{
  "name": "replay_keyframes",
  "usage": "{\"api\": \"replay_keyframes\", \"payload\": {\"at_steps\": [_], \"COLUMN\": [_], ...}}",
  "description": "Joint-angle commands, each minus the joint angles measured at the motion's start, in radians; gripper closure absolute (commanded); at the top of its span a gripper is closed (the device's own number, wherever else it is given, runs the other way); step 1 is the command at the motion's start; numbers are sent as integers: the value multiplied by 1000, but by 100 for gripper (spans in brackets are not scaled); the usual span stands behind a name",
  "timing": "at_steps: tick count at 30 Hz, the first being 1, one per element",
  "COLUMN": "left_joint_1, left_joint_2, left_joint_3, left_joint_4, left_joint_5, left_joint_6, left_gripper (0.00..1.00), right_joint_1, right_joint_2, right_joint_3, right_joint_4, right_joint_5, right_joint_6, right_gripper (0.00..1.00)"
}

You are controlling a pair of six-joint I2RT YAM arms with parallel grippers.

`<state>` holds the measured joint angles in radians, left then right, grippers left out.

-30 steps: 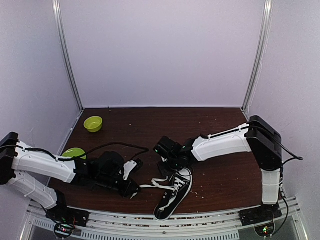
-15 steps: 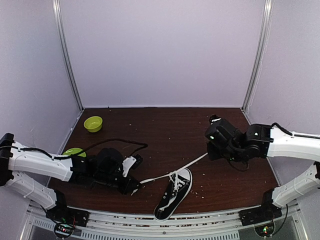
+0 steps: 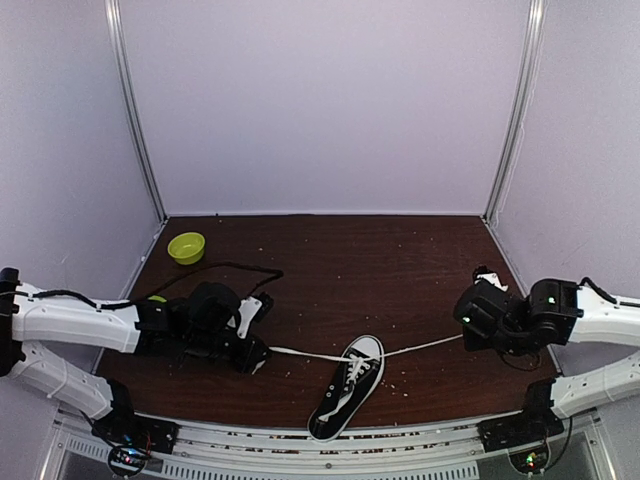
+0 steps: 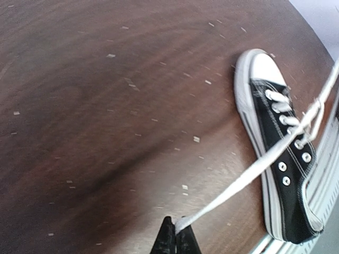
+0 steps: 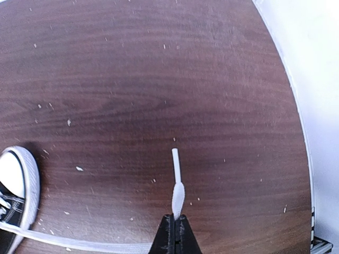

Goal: Tie the shoes

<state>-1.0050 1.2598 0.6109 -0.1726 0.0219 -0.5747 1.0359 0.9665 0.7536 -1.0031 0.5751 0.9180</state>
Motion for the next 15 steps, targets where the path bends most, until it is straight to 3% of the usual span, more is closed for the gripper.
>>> {"api": "replay_keyframes", "payload": {"at_steps": [1, 5, 10, 15], "left_joint_1": [67, 105, 124, 134], "left_joint_2": [-60, -79, 2, 122], "left_joint_3": [-22, -27, 78, 226], "left_joint_4": [-27, 29, 87, 147], "left_joint_5": [-28, 26, 85, 140], "left_joint_6": [-17, 21, 126, 218], "left_gripper": [100, 100, 100, 100], "right_joint_1": [-5, -3, 76, 241], "right_joint_2": [-18, -71, -188, -25], "right_joint_3": [-53, -63, -43, 110], "right_joint_4": [-46, 37, 462, 711], "right_joint_5": [-58, -158, -425, -517], "right_joint_6": [74, -5, -253, -408], "right_gripper": [100, 100, 100, 100]}}
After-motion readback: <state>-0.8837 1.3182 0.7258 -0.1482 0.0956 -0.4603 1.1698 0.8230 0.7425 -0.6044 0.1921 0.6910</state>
